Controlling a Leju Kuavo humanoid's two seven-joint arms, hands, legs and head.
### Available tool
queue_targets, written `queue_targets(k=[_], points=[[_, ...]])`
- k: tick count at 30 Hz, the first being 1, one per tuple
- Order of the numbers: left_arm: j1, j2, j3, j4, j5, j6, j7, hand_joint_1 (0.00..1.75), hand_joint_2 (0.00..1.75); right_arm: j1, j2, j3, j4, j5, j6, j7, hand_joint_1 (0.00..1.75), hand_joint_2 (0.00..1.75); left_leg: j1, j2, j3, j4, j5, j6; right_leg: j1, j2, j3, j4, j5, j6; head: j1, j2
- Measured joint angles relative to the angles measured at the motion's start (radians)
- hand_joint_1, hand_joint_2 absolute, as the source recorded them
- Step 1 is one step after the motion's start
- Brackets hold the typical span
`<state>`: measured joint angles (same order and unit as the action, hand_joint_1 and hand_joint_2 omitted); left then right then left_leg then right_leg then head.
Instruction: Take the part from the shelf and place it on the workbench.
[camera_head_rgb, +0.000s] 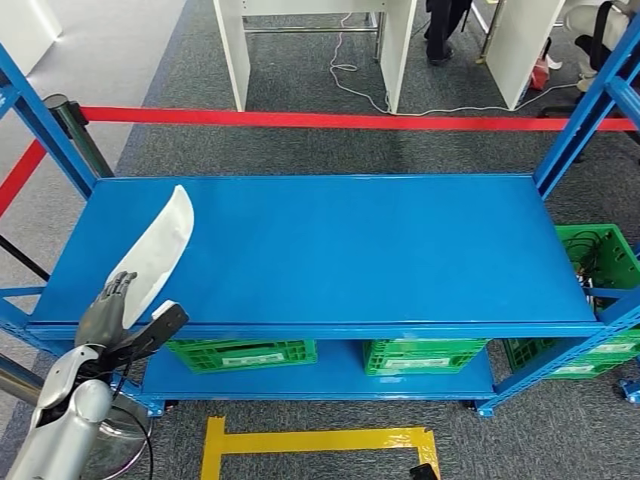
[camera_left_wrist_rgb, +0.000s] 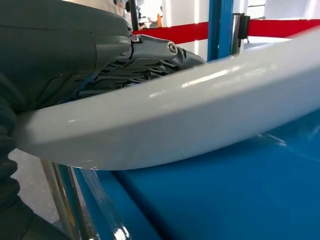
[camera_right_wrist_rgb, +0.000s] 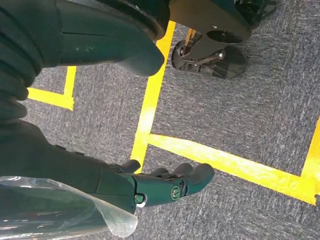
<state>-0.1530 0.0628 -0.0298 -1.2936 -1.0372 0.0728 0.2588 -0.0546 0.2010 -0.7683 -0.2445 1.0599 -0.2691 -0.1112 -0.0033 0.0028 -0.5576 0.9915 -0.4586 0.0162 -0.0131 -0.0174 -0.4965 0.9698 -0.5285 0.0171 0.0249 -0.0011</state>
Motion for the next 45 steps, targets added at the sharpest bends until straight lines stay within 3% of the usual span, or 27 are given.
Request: queue_targets(k=[2, 3, 4, 26, 45], points=[[-0.001, -0.002, -0.002, 0.005, -0.001, 0.0, 0.0, 1.55, 1.75, 0.0, 0.0, 0.0, 0.0, 0.0, 0.0, 0.0, 0.0, 1.75, 0.0, 0.0, 0.0, 0.0, 0.001, 0.001, 0.0, -0.001, 0.0, 0.0, 0.001, 0.001, 0.0, 0.0], [-0.001, -0.003, -0.003, 0.007, -0.001, 0.0, -0.001, 1.71, 1.75, 0.0, 0.0, 0.0, 0.0, 0.0, -0.001, 0.0, 0.0, 1.75, 0.0, -0.001, 0.0, 0.0, 0.001, 0.001, 0.0, -0.001, 0.0, 0.0, 0.001, 0.001, 0.0, 0.0], [-0.001, -0.003, -0.004, 0.008, -0.001, 0.0, -0.001, 1.75, 1.75, 0.0, 0.0, 0.0, 0.0, 0.0, -0.001, 0.0, 0.0, 1.75, 0.0, -0.001, 0.0, 0.0, 0.002, 0.001, 0.0, -0.001, 0.0, 0.0, 0.001, 0.002, 0.0, 0.0], [0.002, -0.005, -0.028, 0.001, 0.004, 0.016, -0.025, 1.75, 1.75, 0.004, 0.0, 0.0, 0.0, -0.004, -0.003, -0.005, 0.0, 1.75, 0.0, 0.0, -0.001, 0.0, 0.008, 0.0, 0.0, 0.0, 0.0, 0.0, 0.007, 0.003, 0.0, 0.0], [0.031, -0.01, -0.078, -0.158, 0.051, 0.017, -0.054, 1.75, 1.75, 0.009, 0.002, -0.013, 0.0, -0.008, -0.003, -0.01, 0.0, 1.75, -0.001, 0.004, -0.015, 0.001, 0.009, 0.002, 0.0, 0.008, -0.004, 0.0, 0.012, 0.005, 0.0, 0.0]])
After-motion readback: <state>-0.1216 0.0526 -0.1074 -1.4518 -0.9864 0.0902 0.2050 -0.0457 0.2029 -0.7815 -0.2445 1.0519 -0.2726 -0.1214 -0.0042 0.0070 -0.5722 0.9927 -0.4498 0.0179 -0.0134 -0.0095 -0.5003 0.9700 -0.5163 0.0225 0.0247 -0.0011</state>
